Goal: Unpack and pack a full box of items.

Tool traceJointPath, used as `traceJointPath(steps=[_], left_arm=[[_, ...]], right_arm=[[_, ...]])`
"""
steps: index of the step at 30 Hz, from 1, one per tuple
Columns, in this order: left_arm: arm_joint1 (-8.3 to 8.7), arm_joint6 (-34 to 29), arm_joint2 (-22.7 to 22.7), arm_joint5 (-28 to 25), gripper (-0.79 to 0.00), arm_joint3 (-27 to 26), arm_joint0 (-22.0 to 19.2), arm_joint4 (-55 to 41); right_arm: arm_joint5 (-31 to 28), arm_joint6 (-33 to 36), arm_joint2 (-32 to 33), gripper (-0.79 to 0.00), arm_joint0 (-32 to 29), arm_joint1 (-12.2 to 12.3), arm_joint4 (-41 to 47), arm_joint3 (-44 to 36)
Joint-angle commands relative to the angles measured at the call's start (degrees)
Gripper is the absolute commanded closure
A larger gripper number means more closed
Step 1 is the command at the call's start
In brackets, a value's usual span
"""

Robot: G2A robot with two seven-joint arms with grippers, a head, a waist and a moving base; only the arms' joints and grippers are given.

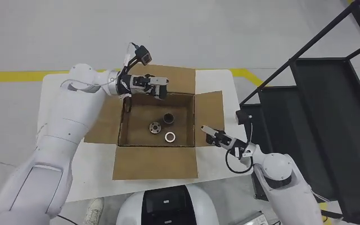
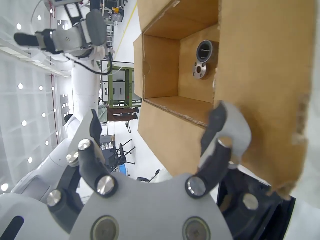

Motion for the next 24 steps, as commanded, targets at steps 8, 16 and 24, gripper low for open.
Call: traceJointPath(steps=[8, 16, 24], left_arm=[[6.42, -1.7, -15.7, 4.0, -0.785, -19.1, 15.8, 4.1], [8.88, -1.0, -23.3, 7.5, -0.785, -27.9, 25.6, 4.7], [10.28, 0.0, -29.0, 7.8, -0.785, -31.2, 32.6, 1.9]], right_arm=[[4.0, -0.7, -4.5, -0.785, 5.9, -0.2, -1.3, 4.5], [8.0, -2.9, -8.6, -0.785, 11.0, -0.6, -2.7, 9.6], [6.8, -1.3, -11.3, -0.785, 13.9, -0.7, -1.6, 11.9]])
